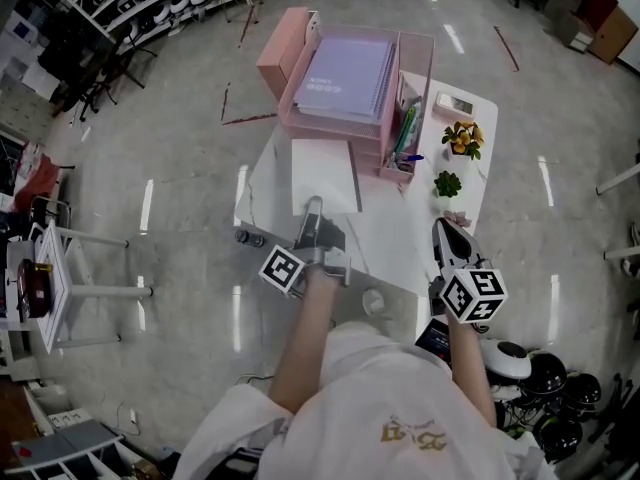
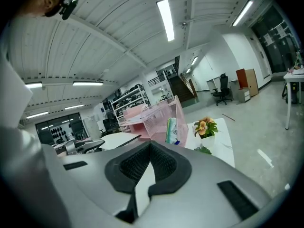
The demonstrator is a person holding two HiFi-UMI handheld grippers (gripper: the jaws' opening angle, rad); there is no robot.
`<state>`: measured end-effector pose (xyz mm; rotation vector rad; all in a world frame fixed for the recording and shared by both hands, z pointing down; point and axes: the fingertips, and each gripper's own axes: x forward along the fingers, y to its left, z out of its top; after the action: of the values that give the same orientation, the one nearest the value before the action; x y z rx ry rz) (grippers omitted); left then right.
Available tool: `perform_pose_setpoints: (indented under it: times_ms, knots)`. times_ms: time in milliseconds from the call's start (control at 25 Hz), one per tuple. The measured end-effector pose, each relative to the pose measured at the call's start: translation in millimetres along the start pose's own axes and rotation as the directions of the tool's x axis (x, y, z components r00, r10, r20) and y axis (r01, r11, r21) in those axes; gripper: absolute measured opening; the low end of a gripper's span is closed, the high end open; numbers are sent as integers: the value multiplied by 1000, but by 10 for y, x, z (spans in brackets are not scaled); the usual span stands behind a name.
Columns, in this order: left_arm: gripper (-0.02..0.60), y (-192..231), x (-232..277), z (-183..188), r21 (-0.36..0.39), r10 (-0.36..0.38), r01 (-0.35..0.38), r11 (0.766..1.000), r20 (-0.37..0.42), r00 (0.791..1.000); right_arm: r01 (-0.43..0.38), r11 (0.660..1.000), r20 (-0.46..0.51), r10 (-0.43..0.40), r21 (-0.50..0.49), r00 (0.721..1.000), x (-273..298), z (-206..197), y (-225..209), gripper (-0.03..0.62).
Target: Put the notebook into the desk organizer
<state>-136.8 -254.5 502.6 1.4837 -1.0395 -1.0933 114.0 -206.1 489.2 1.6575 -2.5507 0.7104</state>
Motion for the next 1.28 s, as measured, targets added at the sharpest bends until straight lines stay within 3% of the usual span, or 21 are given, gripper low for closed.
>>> perform_pose_setpoints:
  times_ms: [200, 800, 1280]
  knots:
    - [28, 344, 73, 13, -12, 60, -60, 998, -3, 998, -9, 1000, -26, 9, -6, 1000, 200, -11, -49, 11]
    - [28, 592, 409, -46, -49, 91, -92, 995, -24, 996, 5, 1000, -83, -5, 1, 997, 506, -69, -222, 11]
    - [32, 849, 717, -8, -9, 151, -151, 988, -50, 987, 20, 1000, -105, -19, 14, 994, 700, -104, -358, 11]
